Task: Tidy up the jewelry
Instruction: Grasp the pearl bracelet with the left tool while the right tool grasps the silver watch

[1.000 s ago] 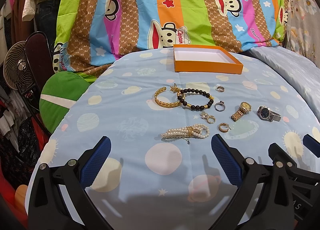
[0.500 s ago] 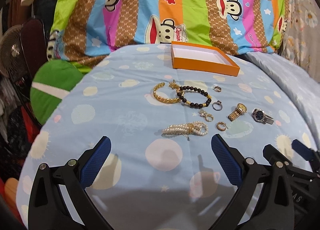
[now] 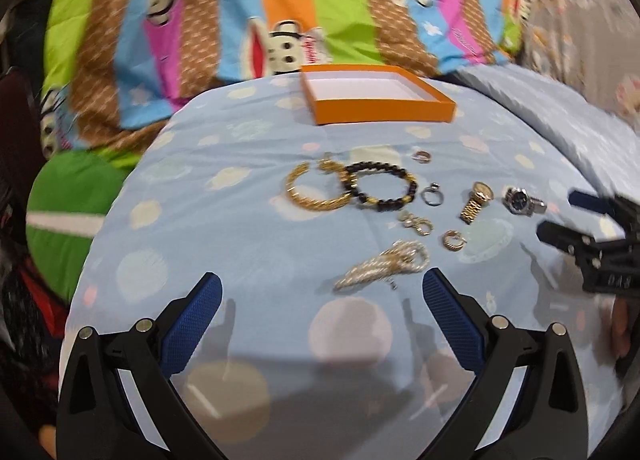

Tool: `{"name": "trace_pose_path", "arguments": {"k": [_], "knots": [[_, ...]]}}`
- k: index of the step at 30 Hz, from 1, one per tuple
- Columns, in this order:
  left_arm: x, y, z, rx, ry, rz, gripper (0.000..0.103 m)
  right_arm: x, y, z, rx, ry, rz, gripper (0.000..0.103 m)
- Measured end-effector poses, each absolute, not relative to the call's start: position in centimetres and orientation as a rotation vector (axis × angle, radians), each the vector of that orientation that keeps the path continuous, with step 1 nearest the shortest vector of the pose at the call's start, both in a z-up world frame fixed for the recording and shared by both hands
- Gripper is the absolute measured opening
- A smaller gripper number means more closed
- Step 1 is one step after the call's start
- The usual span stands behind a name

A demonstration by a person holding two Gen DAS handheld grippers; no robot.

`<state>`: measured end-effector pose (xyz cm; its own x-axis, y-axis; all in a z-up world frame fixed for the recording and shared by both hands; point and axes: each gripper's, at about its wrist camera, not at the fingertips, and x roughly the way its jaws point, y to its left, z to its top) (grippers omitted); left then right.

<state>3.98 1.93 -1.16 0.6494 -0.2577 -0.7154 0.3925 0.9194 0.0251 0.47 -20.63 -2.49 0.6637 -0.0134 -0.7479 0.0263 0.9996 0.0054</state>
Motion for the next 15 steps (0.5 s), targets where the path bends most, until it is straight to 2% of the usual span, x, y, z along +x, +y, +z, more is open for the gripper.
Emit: {"name": "trace_pose_path", "arguments": {"k": [5,6,9,10,12,15], "knots": [[5.7,0.6,-1.8,0.224,0.824,-0.493,0.098,3.0,-22.0,-3.1,0.028,0.889,0.054,0.089],[6.1,0.5,-2.0,0.222,0.839,-0.508,0.098,3.4,-22.1,-3.3,0.033,0.901,0.069,0.086],[6.8,0.2,-2.4,0.214,0.874,-0.534,0.091,4.4,-22.0,-3.9,0.040,0.936,0.101,0.072],[6.9,0.1,-2.5,0.212,0.886,-0.546,0.086,4.5,-21.9,-4.1,0.038,0.946,0.109,0.064],[6.7,0.0,-2.8,0.212,0.902,-0.558,0.076,4.2,-21.5,-4.2,0.018,0.941,0.109,0.058],[6.1,-0.1,-2.6,0.223,0.893,-0.581,0.065,3.7,-21.4,-4.1,0.035,0.941,0.127,0.037]]}}
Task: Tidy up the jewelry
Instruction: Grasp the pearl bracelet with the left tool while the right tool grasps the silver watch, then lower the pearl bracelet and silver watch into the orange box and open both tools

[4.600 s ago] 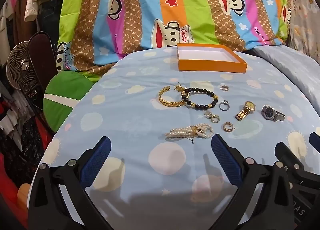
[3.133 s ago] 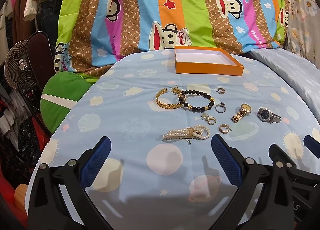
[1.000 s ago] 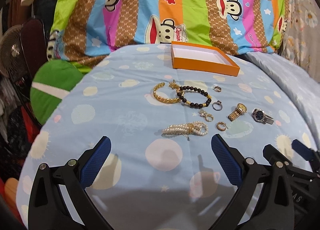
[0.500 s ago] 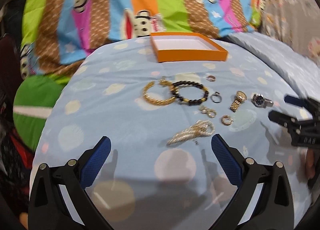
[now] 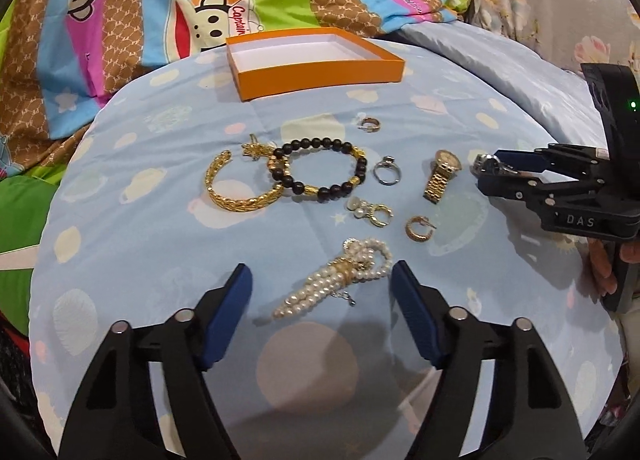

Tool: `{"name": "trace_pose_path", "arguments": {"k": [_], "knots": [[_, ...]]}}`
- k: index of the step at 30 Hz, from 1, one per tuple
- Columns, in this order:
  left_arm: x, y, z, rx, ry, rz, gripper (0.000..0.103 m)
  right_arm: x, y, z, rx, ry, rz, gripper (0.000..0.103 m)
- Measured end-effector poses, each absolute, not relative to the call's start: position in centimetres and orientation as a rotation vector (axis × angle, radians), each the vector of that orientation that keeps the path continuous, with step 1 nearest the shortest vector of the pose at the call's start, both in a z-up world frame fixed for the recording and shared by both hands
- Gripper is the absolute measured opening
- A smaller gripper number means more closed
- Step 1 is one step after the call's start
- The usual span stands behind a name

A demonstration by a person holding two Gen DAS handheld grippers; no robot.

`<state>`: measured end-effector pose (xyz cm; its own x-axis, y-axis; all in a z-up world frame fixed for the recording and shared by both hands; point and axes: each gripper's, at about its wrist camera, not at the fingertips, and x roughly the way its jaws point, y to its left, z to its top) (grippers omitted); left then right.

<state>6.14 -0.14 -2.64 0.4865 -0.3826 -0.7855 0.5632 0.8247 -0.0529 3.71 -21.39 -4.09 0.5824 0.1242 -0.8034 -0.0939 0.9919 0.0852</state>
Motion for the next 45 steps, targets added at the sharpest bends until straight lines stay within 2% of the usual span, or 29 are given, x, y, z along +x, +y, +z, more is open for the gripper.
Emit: {"name": "trace_pose_path", "arguments": {"k": [4,5,8,9,20,29,38,45], "knots": [[5.5,-0.6,-2.6,0.234,0.885,-0.609,0.045,3.1,-21.6,-4.0,0.094,0.939,0.132,0.022],[5.4,-0.6,-2.5,0.225,0.886,-0.617,0.041,2.9,-21.7,-4.0,0.112,0.939,0.135,0.021],[5.1,-0.5,-2.5,0.204,0.889,-0.617,0.017,2.3,-21.5,-4.0,0.151,0.935,0.132,0.021],[5.0,-0.4,-2.5,0.189,0.894,-0.618,0.014,2.0,-21.4,-3.9,0.160,0.933,0.133,0.021],[3.1,0.8,-1.3,0.095,0.859,-0.568,0.010,0.0,-21.3,-3.1,0.303,0.891,0.145,0.020],[3.8,0.9,2.9,0.075,0.776,-0.564,0.010,1.5,-23.0,-0.2,0.377,0.830,0.150,0.020],[14.7,-3.0,7.7,0.116,0.680,-0.514,0.010,12.8,-26.4,3.8,0.427,0.786,0.126,0.020],[25.9,-7.0,7.5,0.113,0.692,-0.483,0.010,25.2,-28.4,2.8,0.505,0.838,0.094,0.020]]}}
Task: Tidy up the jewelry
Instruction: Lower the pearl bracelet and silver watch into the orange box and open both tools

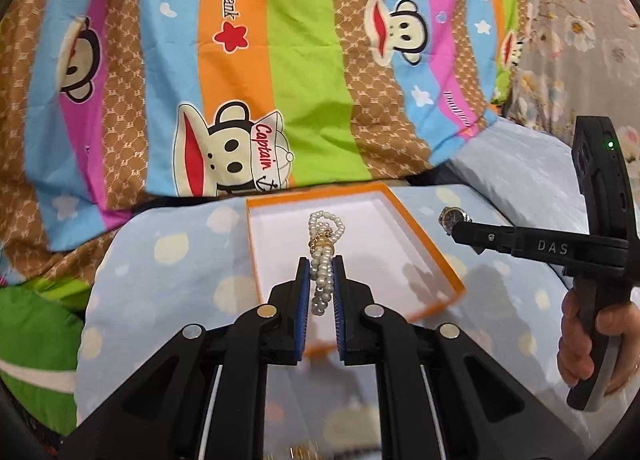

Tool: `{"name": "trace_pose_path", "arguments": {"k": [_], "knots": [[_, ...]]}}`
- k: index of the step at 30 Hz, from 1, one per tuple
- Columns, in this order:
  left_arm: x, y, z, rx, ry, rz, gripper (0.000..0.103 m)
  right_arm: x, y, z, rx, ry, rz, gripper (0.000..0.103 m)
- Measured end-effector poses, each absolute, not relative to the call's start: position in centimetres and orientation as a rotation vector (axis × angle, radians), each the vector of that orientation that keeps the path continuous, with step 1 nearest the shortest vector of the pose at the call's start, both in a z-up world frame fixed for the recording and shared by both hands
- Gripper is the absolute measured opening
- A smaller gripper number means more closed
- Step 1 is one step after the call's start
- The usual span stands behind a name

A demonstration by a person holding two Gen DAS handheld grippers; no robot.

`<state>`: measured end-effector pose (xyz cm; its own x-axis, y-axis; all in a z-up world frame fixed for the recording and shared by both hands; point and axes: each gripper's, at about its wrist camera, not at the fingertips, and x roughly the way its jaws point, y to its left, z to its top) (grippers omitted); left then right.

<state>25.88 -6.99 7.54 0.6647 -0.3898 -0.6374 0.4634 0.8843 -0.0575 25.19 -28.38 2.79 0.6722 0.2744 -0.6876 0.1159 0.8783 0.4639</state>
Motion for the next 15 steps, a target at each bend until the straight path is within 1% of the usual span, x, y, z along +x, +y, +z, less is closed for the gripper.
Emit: {"name": "trace_pose_path", "arguments": {"k": [7,15], "knots": [[35.1,-9.4,3.7,0.122,0.783,-0.412,0.010,33.2,-27.9,-0.7,0.496,0.922,0.073,0.020],[38.9,-10.2,0.1,0.152,0.881,-0.365,0.010,36.5,-28.0,-3.9,0.459,1.032,0.037,0.020]]}}
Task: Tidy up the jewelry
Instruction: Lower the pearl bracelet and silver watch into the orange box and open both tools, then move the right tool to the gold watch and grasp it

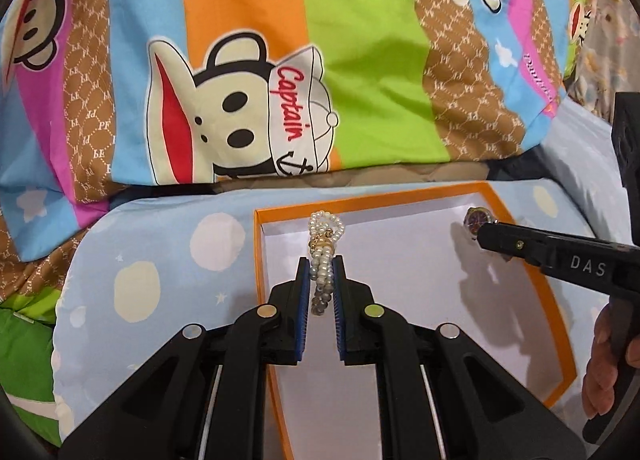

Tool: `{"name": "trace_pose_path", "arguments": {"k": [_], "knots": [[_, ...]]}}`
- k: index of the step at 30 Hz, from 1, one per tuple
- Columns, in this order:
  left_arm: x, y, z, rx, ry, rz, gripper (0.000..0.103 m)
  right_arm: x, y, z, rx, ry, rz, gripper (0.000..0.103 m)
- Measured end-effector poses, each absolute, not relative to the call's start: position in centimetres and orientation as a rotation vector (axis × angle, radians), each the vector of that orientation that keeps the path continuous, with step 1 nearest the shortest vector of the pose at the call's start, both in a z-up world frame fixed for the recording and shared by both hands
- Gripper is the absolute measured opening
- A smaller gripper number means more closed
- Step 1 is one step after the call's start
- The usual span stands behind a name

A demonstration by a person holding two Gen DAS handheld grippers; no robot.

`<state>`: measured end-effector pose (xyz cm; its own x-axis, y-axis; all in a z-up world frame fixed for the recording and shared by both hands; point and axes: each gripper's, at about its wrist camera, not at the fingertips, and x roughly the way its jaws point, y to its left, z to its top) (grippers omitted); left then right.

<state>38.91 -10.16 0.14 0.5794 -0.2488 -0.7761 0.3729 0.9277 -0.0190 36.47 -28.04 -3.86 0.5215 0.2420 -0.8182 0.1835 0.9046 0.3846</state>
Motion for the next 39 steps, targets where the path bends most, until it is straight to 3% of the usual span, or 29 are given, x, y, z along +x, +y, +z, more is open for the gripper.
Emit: {"name": "trace_pose_path", "arguments": {"k": [7,10,15,19,24,32,39], "knots": [[39.7,-9.9,-0.9,0.144,0.921,-0.348,0.013,36.6,-27.6,-4.4,0.396,1.051,0.020,0.022],[39.3,-9.6,-0.3,0.156,0.886,-0.321,0.034,35.7,-27.4,-3.1,0.358,1.013,-0.002,0.024],[36.9,-7.6,3.1,0.102,0.789,-0.314,0.038,31.0,-28.7,1.8,0.338,0.836,-0.043,0.030],[32.8,-5.3,6.0,0.084,0.715,-0.312,0.049,25.4,-29.1,4.3,0.322,0.761,-0.028,0.035],[26.0,-2.1,7.1,0.059,0.695,-0.340,0.053,17.3,-27.9,4.4,0.306,0.737,0.018,0.050],[16.6,1.0,2.7,0.011,0.769,-0.351,0.053,7.3,-24.8,0.2,0.307,0.784,0.046,0.051],[11.6,1.1,0.5,0.006,0.770,-0.345,0.053,3.8,-23.2,-2.0,0.350,0.797,0.060,0.051]]}}
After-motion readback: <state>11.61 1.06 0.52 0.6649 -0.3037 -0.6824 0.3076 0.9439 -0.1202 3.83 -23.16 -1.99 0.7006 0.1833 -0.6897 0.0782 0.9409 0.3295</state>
